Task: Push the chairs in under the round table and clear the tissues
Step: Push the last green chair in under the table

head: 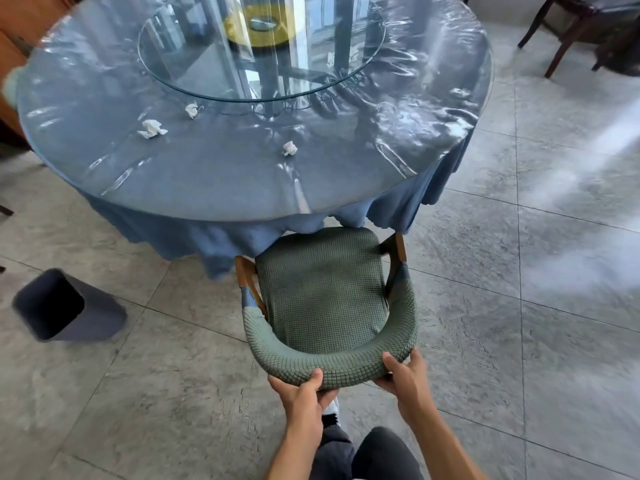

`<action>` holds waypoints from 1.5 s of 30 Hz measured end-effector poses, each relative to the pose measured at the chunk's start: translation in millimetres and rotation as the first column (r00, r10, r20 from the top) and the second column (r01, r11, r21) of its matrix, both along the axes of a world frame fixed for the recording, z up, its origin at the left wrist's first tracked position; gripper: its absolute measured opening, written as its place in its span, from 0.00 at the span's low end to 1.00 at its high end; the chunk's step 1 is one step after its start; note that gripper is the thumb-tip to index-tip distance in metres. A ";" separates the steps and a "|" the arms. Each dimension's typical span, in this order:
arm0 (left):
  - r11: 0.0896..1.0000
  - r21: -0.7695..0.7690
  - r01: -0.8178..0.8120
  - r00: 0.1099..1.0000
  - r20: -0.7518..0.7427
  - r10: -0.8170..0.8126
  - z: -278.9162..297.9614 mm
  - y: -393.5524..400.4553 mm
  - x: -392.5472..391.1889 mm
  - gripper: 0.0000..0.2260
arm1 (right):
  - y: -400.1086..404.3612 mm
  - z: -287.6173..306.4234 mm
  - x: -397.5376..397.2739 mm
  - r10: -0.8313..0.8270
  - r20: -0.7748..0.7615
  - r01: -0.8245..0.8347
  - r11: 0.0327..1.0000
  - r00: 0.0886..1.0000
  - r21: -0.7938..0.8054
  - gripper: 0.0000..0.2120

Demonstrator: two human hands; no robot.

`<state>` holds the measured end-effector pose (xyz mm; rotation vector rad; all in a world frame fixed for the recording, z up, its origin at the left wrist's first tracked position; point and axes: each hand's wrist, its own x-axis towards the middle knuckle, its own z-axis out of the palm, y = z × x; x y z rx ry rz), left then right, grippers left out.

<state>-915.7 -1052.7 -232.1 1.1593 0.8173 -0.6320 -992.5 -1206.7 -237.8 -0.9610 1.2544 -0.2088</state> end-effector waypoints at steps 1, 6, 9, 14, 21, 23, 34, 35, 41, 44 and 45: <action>1.000 -0.002 0.006 1.000 0.010 -0.006 -0.4 -2.1 5.8 0.36 | -2.4 0.7 5.5 0.005 0.008 -0.005 1.000 1.000 -0.002 0.11; 1.000 0.010 0.002 1.000 0.001 -0.002 -1.1 -15.3 38.9 0.38 | -16.1 -0.6 35.5 0.006 0.017 -0.006 1.000 1.000 0.000 0.13; 1.000 0.014 0.006 1.000 -0.006 -0.006 -2.4 -27.9 53.5 0.38 | -30.1 -6.1 50.6 0.017 -0.007 -0.017 1.000 1.000 -0.011 0.13; 1.000 -0.003 -0.012 1.000 0.004 0.012 -4.2 -53.3 80.8 0.39 | -59.5 -9.8 79.5 0.035 -0.011 -0.035 0.999 0.999 -0.015 0.11; 1.000 0.002 -0.006 1.000 0.020 0.005 -8.2 -84.1 148.4 0.39 | -91.6 -12.9 141.4 0.011 0.030 -0.012 1.000 0.999 0.022 0.10; 1.000 0.010 -0.007 1.000 0.023 0.007 -9.7 -96.1 165.6 0.39 | -102.7 -14.8 158.5 0.013 0.023 -0.014 0.999 1.000 0.030 0.11; 0.998 0.006 -0.060 0.998 -0.009 0.060 -11.6 -167.1 232.7 0.37 | -179.8 -8.4 234.6 0.098 0.016 -0.098 0.995 0.995 -0.003 0.09; 0.998 0.005 -0.065 0.998 -0.010 0.065 -11.8 -171.7 237.2 0.37 | -184.8 -8.6 240.1 0.109 0.007 -0.109 0.994 0.994 -0.008 0.09; 0.996 -0.014 -0.091 0.996 -0.019 0.090 -9.8 -199.7 262.0 0.36 | -216.6 -7.6 272.0 0.164 0.019 -0.164 0.987 0.986 -0.006 0.09; 0.994 -0.029 -0.108 0.994 -0.023 0.107 -8.0 -212.0 271.4 0.35 | -231.2 -7.1 283.9 0.191 0.012 -0.191 0.982 0.982 -0.015 0.10; 0.993 -0.031 -0.116 0.993 -0.024 0.116 -7.4 -215.7 273.6 0.35 | -235.3 -6.7 286.5 0.196 0.016 -0.195 0.981 0.981 -0.018 0.10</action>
